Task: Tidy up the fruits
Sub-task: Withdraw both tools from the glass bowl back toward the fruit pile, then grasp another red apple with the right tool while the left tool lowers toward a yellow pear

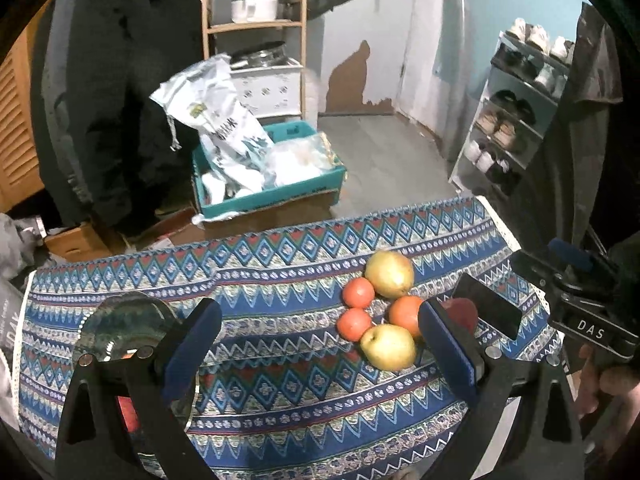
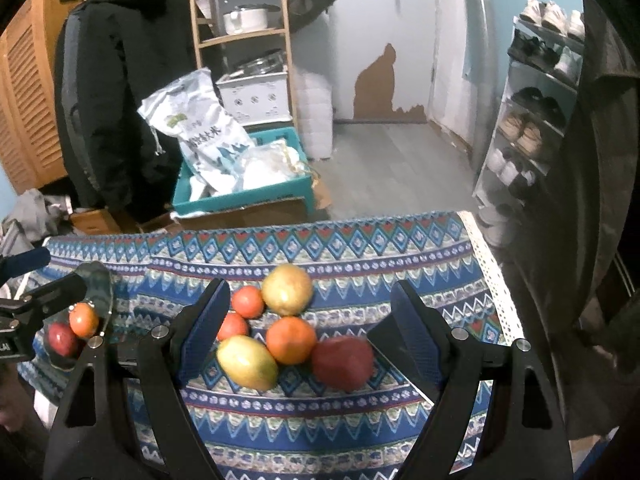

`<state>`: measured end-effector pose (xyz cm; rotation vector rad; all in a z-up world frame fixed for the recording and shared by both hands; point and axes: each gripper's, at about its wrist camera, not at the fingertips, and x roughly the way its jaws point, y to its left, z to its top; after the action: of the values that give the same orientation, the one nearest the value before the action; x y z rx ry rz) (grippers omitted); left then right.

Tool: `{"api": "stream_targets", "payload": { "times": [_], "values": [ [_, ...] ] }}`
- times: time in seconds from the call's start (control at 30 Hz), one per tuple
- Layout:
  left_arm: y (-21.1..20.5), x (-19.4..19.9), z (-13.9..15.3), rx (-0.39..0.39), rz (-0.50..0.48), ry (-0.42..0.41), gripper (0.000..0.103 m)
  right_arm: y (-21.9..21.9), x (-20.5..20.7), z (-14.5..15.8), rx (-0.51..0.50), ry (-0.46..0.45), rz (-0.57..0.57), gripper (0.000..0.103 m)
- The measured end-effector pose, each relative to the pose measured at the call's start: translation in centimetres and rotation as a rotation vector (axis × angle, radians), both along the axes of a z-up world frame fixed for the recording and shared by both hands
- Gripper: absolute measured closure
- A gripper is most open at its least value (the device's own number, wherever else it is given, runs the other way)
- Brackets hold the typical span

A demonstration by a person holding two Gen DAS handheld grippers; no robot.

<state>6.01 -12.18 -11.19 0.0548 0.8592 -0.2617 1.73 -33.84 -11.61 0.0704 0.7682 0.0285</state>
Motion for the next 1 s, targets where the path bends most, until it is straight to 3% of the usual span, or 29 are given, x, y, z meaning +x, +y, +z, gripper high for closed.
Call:
{"api": "stream_targets", "payload": {
  "times": [0.6,1.0],
  "values": [
    [-3.1,2.3,-6.6,0.047,-0.027,0.144,0.003,-2.4,2.7,-7.6,0.000,0.205,-0.020,0.020],
    [-4.2,3.5,-10.8,0.046,-0.034,0.241,0.003,-2.1,4.6,-14.3,-0.026,0.392,0.019,0.020]
  ]
}}
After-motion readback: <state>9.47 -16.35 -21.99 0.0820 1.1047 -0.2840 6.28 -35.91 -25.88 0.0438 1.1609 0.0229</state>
